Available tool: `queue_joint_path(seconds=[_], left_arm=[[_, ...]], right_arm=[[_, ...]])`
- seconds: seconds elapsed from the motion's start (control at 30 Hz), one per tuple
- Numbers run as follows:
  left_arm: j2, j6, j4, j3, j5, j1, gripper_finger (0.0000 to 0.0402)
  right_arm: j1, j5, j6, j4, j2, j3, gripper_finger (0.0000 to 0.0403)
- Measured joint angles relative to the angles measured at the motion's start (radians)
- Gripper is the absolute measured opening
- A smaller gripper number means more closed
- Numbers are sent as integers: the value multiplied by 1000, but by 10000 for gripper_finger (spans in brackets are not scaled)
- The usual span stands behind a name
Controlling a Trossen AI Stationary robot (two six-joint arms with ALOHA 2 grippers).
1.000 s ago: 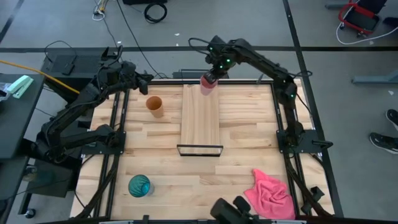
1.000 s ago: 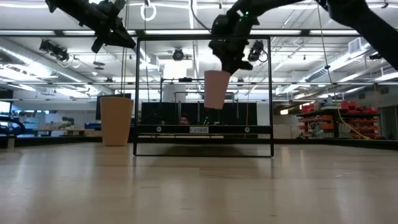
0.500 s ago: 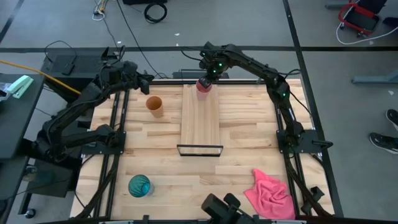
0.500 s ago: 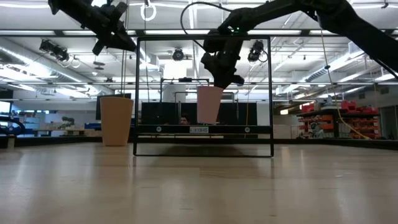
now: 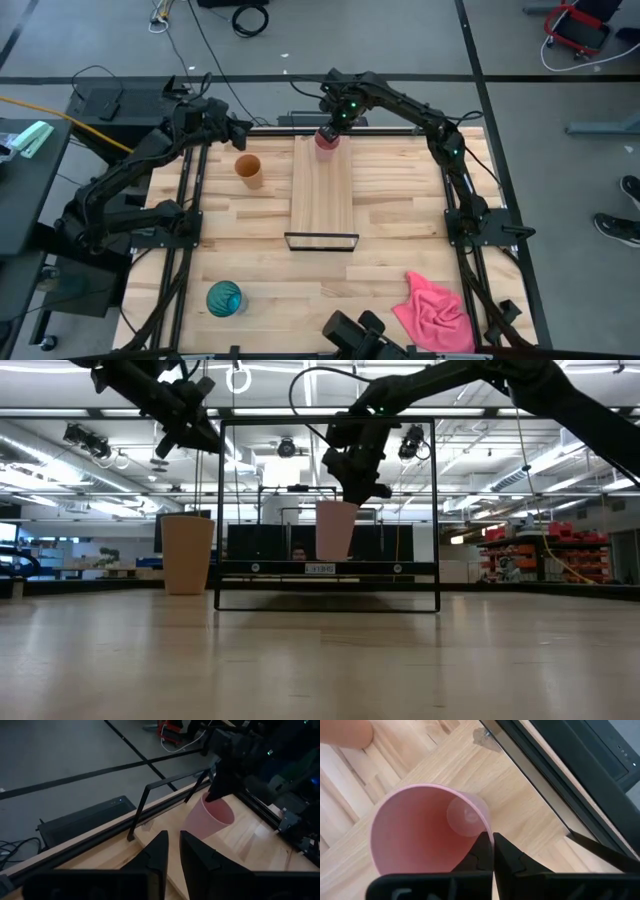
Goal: Stack small to large cups/mugs on shelf
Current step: Put the pink cup on the shelf
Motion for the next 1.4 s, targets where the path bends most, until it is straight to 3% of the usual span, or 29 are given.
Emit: queue_joint_path(seconds=[0.5,1.1,1.4], left_arm=[[0,-5,-46,0,0,0,53],[15,-60,-480,0,-8,0,73],[129,-86,-542,0,-18,2,104]], right_arm=[[0,0,0,-15,0,-1,1],[0,0,1,-27,0,-1,3],[2,1,4,-27,0,-1,4]])
